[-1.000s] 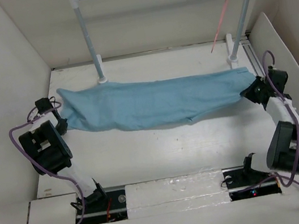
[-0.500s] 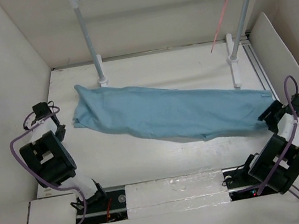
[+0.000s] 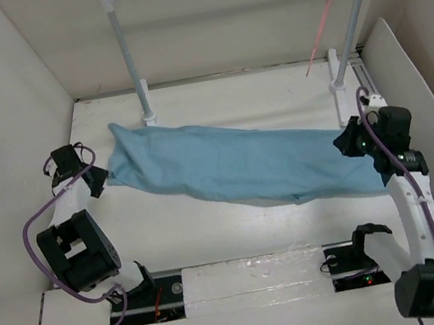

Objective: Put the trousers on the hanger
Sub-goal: Fold the trousers at the center of the board.

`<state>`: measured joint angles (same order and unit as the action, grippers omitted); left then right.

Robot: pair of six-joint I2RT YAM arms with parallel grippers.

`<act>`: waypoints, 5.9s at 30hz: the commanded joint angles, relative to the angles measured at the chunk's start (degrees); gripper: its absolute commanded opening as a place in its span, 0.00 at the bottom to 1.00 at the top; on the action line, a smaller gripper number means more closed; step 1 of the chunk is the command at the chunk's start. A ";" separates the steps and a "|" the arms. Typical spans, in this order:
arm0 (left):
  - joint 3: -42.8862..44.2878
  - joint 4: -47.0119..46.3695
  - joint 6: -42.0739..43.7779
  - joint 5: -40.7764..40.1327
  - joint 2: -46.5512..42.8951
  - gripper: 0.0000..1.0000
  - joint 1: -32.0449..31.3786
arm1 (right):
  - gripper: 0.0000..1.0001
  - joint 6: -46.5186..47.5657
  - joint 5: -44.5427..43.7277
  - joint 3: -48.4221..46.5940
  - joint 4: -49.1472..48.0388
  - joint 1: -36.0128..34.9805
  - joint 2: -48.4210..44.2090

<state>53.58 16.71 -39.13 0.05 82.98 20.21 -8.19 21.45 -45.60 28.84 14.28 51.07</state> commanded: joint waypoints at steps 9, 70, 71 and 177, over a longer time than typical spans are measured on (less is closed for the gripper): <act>-1.99 -8.89 -0.15 10.93 1.47 0.54 0.80 | 0.53 7.48 -3.88 9.39 6.67 -14.37 -11.70; 8.82 -11.54 -4.20 10.25 10.46 0.00 -0.34 | 0.61 8.45 5.79 9.04 -6.51 -24.83 2.46; 8.73 -11.09 -3.76 9.10 6.97 0.00 -0.34 | 0.61 8.36 5.71 9.22 -7.21 -25.35 2.80; -16.50 -4.14 4.42 14.10 -5.73 0.62 -33.55 | 0.00 0.18 -5.80 -23.26 5.95 20.97 5.98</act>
<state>36.12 12.12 -36.34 13.34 76.23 -10.02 -12.25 16.49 -61.93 30.30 36.71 58.17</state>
